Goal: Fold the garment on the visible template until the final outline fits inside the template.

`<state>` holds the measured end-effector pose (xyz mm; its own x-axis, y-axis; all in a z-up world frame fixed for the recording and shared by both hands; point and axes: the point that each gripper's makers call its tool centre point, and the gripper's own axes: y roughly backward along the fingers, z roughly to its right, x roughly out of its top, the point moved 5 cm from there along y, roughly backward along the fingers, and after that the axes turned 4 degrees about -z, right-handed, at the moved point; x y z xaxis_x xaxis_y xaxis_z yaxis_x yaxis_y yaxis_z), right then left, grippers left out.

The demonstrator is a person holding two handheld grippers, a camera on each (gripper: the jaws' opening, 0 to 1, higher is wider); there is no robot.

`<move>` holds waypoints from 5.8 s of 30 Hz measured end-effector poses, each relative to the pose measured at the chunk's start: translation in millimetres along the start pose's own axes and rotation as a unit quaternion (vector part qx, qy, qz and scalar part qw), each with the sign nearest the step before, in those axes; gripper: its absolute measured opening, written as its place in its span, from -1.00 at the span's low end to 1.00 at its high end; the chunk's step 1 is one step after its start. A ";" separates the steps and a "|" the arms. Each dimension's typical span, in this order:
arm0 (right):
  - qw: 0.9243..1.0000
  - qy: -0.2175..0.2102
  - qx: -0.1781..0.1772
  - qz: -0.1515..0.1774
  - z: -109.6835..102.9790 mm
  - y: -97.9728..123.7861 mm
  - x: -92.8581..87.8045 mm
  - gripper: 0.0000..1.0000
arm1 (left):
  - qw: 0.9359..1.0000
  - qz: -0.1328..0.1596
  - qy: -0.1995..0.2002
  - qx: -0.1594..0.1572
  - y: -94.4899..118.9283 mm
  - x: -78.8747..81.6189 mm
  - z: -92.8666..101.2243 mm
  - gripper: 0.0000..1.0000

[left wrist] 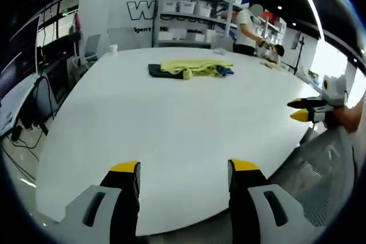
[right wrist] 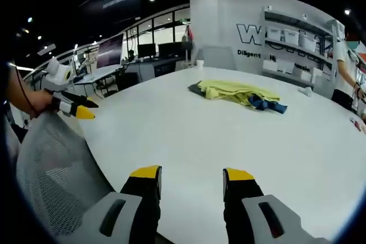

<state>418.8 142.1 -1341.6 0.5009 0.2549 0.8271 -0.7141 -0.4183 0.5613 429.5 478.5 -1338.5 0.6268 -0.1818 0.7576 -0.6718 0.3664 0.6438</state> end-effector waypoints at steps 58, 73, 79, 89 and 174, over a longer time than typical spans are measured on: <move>0.999 0.004 0.032 -0.035 -6.5 -3.5 -5.6 -0.23 | 0.999 0.008 0.013 -0.030 1.9 2.3 4.3 0.20; 0.999 -0.009 0.041 -0.018 -4.7 -1.7 -1.5 -0.22 | 0.998 0.001 0.040 -0.041 3.1 4.8 1.4 0.31; 0.999 -0.004 0.046 -0.015 -4.7 -0.8 4.2 -0.19 | 0.998 0.005 0.040 -0.047 6.1 11.6 -1.5 0.34; 0.998 -0.014 0.055 -0.014 0.1 -4.3 12.0 -0.13 | 0.997 0.018 0.042 -0.057 3.4 28.6 -3.3 0.40; 1.000 -0.016 0.005 0.022 172.0 -113.7 128.2 0.82 | 0.993 0.039 -0.001 -0.113 -168.7 191.5 -31.4 0.62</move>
<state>648.3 72.3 -1304.1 0.4850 0.2075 0.8496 -0.7310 -0.4371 0.5240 675.3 410.6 -1305.4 0.5749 -0.1473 0.8049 -0.6123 0.5751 0.5426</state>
